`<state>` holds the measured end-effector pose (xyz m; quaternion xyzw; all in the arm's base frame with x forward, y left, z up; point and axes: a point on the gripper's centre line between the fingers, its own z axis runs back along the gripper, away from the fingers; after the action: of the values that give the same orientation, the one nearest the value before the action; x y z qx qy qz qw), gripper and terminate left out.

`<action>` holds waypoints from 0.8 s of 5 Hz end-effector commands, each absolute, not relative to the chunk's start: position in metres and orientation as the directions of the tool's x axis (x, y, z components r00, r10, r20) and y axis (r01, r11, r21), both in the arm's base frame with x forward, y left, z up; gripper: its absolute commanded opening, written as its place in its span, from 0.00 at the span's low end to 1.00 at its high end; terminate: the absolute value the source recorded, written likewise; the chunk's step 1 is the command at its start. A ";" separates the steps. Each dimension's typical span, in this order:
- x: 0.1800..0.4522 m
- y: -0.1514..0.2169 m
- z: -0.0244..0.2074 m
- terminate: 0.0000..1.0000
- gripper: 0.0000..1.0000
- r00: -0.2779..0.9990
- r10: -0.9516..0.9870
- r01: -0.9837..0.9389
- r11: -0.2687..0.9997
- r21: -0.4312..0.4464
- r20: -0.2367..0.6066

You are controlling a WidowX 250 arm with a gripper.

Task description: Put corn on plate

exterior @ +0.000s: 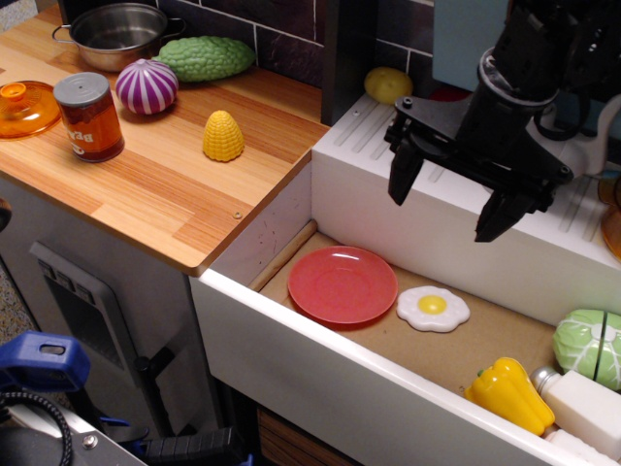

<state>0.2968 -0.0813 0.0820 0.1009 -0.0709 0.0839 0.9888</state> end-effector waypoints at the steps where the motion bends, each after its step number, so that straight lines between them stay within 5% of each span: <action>1: 0.297 -0.081 0.082 0.00 1.00 0.976 0.152 -0.180 0.966 0.188 0.157; 4: 0.297 0.043 0.102 0.00 1.00 0.976 -0.168 0.110 0.930 0.351 0.141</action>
<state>0.2985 0.0596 0.0839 0.1660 -0.0652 -0.0955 0.9793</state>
